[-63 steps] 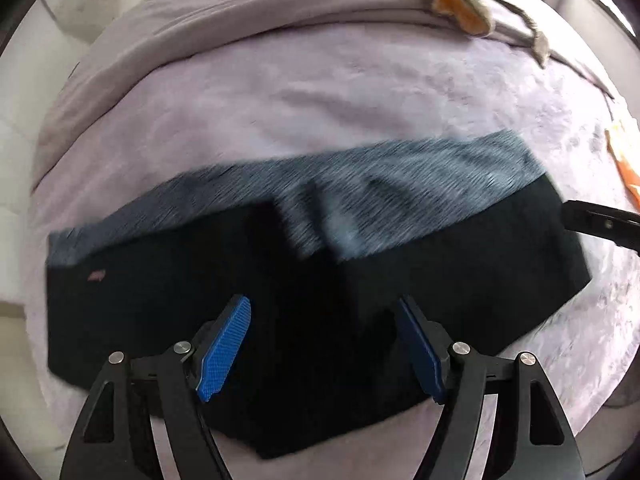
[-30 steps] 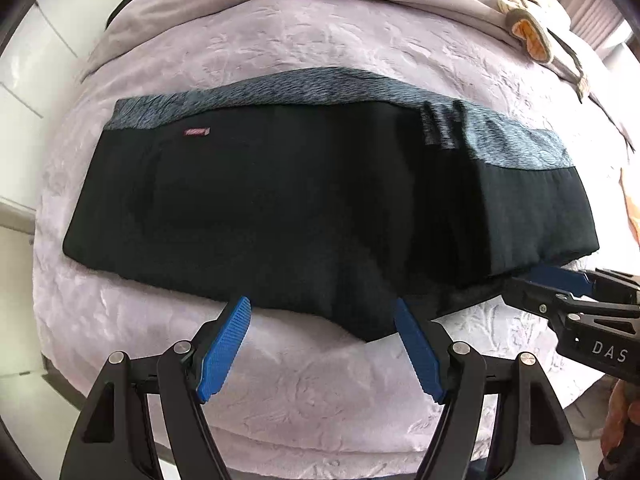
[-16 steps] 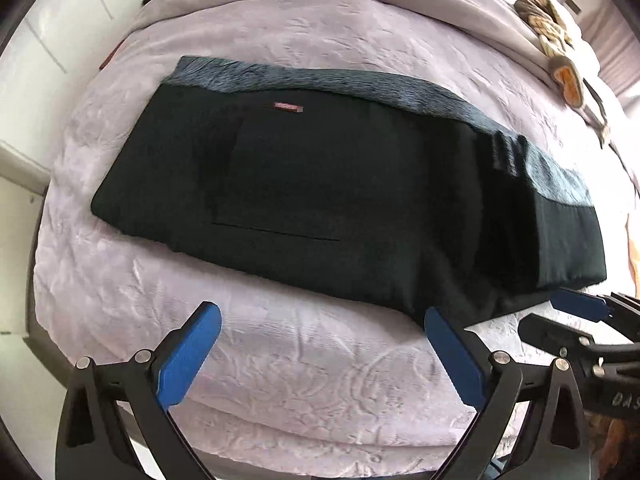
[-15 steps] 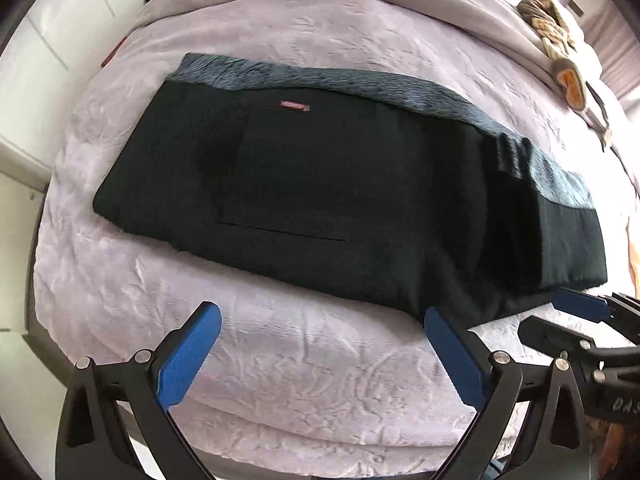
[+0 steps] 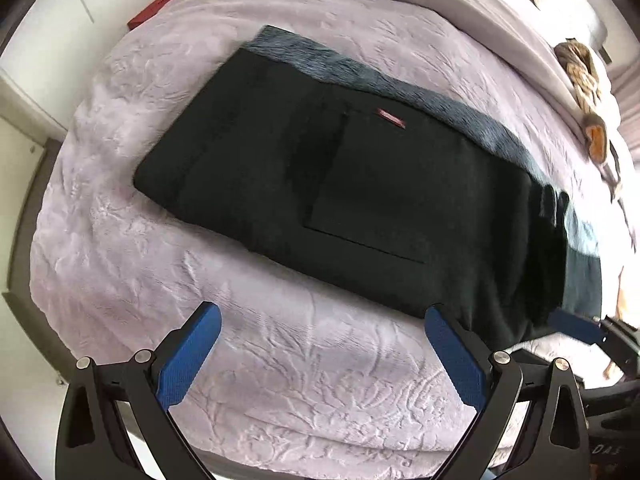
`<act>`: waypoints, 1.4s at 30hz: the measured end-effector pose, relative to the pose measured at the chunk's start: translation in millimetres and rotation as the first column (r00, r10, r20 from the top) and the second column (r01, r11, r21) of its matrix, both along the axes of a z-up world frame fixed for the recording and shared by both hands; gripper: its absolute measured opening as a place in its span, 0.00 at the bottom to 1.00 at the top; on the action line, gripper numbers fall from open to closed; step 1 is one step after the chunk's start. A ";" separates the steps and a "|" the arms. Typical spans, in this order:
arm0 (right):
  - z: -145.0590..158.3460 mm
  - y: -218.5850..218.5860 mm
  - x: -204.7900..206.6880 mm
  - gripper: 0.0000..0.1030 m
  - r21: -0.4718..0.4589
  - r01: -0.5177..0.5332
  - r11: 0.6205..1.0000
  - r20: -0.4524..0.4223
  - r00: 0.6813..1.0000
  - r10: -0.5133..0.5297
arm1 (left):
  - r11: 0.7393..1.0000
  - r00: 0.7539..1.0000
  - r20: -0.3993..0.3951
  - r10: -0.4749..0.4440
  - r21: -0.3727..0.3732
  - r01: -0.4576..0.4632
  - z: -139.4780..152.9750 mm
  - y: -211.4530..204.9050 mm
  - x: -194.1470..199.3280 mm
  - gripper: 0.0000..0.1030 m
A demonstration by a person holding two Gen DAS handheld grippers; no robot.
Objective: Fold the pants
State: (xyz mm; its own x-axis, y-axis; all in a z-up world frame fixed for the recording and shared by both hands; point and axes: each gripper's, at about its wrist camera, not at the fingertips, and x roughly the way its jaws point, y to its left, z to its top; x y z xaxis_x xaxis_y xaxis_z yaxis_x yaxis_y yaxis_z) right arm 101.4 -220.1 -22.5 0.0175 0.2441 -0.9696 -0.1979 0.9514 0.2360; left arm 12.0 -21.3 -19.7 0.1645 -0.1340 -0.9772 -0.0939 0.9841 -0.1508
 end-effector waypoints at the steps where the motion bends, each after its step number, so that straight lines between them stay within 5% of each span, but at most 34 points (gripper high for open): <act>1: -0.8 3.6 0.6 0.78 -0.001 -0.003 1.000 -0.003 1.000 0.003 | 1.000 1.000 0.004 0.006 0.001 -0.006 -0.1 4.4 1.7 0.99; 13: -10.6 22.1 3.5 0.78 0.021 -0.010 1.000 -0.048 0.999 0.011 | 0.986 0.989 0.081 0.125 -0.125 -0.114 1.8 63.3 21.9 0.99; 17: -14.5 24.2 0.9 0.78 0.051 -0.022 0.998 -0.068 0.997 0.025 | 0.946 0.972 0.105 0.213 -0.269 -0.178 -6.6 88.8 21.8 0.99; 22: -23.2 26.2 -4.6 0.78 0.062 -0.015 0.998 -0.094 0.995 0.021 | 0.858 0.955 0.086 0.284 -0.467 -0.213 -30.1 107.1 18.3 0.99; 28: -34.1 25.8 -9.6 0.78 0.065 -0.013 0.998 -0.120 0.993 0.021 | 0.818 0.954 0.054 0.294 -0.530 -0.222 -50.9 94.0 17.5 0.99; 33: -36.2 24.2 -10.4 0.78 0.073 -0.007 0.997 -0.124 0.992 0.016 | 0.832 0.949 0.041 0.313 -0.494 -0.253 -66.7 82.2 27.4 0.99; 37: -30.0 21.5 -9.5 0.78 0.075 -0.010 0.997 -0.105 0.994 0.018 | 0.842 0.937 0.087 0.337 -0.473 -0.259 -42.7 74.7 38.6 0.99; 40: -17.5 15.7 -3.7 0.78 0.090 0.005 0.996 -0.060 0.998 0.000 | 0.884 0.940 0.162 0.301 -0.418 -0.210 -24.9 59.2 45.4 0.99; 42: -5.4 7.2 7.0 0.78 0.095 0.014 0.995 -0.018 1.000 -0.012 | 0.913 0.950 0.133 0.284 -0.340 -0.225 -35.7 52.5 51.3 0.90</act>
State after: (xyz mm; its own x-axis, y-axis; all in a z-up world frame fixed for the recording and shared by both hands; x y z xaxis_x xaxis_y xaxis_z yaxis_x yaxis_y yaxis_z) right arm 108.5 -212.9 -27.9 0.0045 0.3350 -0.9422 -0.1809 0.9269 0.3287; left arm 63.4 31.2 -55.4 0.3993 -0.3622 -0.8422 -0.2778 0.8276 -0.4877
